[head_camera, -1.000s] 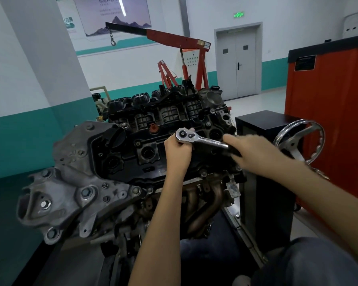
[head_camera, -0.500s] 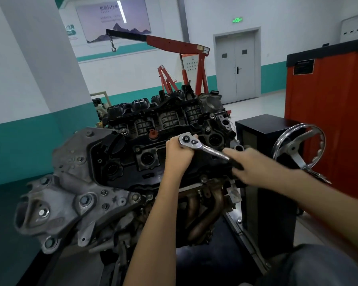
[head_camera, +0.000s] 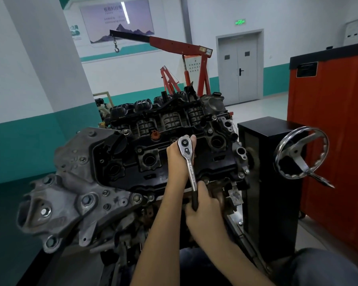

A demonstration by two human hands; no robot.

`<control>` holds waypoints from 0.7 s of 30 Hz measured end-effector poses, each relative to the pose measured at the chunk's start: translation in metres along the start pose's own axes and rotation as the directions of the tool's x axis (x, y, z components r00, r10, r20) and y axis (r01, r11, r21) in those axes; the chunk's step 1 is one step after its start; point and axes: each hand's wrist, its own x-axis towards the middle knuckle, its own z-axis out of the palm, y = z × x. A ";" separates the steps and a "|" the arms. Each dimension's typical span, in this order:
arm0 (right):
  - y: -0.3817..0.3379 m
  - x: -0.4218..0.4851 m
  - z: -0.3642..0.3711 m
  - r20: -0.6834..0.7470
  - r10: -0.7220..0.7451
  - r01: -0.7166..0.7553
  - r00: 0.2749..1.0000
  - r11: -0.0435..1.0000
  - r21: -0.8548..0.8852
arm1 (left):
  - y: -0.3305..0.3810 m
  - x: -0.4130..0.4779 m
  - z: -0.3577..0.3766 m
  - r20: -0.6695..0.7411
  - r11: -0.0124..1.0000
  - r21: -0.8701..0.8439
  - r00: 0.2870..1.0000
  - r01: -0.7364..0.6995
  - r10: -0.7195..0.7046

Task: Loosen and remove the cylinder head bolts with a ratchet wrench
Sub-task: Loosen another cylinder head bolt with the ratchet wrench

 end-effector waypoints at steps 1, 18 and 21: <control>0.002 0.002 -0.003 0.017 -0.001 0.001 1.000 1.000 -0.009 | -0.001 0.002 -0.002 0.028 0.999 0.041 1.000 -0.011 0.009; 0.023 0.024 -0.067 0.090 -0.108 0.125 0.990 0.968 -0.216 | 0.000 -0.005 0.002 0.053 0.998 0.002 0.996 -0.070 0.070; 0.007 0.001 -0.008 -0.009 0.002 -0.002 1.000 1.000 0.005 | 0.002 -0.003 0.004 0.022 0.999 0.012 0.999 -0.048 0.048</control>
